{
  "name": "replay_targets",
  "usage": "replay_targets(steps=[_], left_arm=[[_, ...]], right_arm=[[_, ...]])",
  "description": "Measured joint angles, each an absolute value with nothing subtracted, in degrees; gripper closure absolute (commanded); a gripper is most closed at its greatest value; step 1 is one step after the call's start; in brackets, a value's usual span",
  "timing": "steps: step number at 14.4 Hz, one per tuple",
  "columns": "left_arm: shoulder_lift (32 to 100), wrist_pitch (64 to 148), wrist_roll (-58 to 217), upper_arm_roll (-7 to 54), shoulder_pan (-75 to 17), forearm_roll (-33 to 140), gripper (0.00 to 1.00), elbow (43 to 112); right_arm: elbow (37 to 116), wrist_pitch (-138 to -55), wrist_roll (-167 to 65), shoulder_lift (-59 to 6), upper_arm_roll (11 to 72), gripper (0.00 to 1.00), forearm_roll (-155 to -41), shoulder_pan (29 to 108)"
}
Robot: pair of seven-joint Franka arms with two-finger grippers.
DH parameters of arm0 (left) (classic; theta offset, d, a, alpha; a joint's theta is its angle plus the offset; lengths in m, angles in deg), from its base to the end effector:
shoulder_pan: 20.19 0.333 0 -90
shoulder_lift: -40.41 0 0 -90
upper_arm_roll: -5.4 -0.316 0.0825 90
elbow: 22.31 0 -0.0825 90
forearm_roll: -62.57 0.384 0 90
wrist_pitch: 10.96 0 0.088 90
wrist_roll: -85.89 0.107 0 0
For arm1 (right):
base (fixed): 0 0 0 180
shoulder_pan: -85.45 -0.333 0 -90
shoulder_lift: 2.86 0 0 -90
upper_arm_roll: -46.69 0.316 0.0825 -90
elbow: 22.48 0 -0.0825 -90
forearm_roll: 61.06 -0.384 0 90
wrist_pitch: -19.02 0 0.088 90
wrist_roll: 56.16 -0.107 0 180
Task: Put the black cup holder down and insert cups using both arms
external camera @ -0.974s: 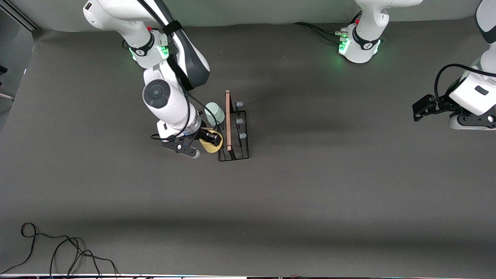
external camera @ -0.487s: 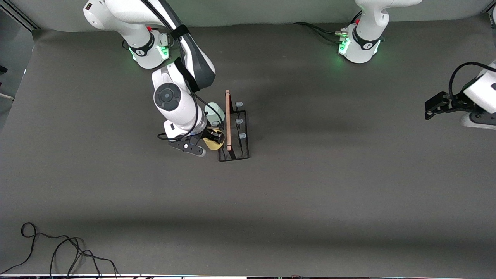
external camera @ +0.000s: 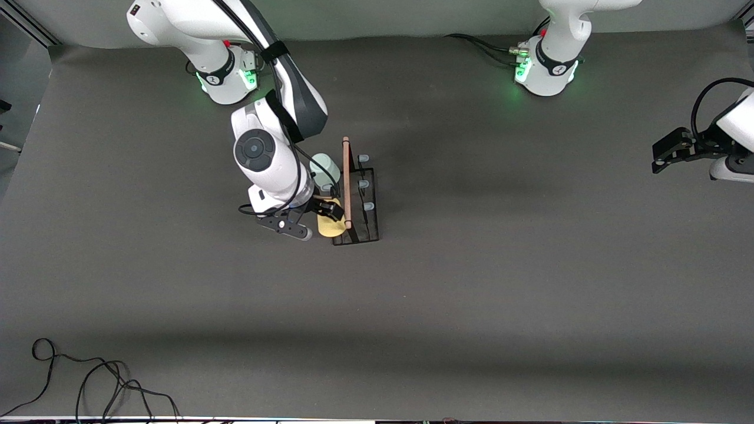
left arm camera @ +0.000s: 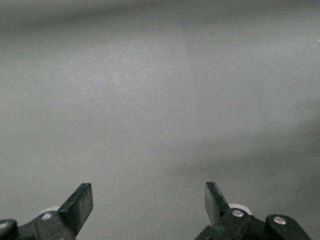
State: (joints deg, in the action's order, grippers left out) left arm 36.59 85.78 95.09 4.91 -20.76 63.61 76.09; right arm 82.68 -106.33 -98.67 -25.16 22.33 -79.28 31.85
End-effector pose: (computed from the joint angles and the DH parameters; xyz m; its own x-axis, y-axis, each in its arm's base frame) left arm 0.5426 0.0011 0.6018 0.9860 -0.1633 0.0344 -0.1626 -0.9864 -0.0233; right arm 0.5402 0.3368 0.3356 0.9247 -0.3744 -0.0692 -0.3791 -0.9223 -0.0753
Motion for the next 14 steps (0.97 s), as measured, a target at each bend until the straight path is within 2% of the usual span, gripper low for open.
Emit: replay_targets(steps=[7, 11, 14], left_arm=[[36.58, 85.45, 95.09, 4.93, -20.78, 63.59, 0.0, 76.12], [36.6, 85.13, 95.09, 4.77, -20.76, 63.58, 0.0, 76.15], [36.74, 85.07, 95.09, 4.76, -20.76, 63.58, 0.0, 76.19]], right_arm=[[65.44, -72.85, -86.63, -21.05, 6.24, 0.0, -79.23, 31.99], [60.76, -60.97, -75.94, -19.16, -3.92, 0.0, -78.82, 32.05], [59.59, -57.16, -67.25, -18.2, -9.39, 0.0, -74.39, 32.17]])
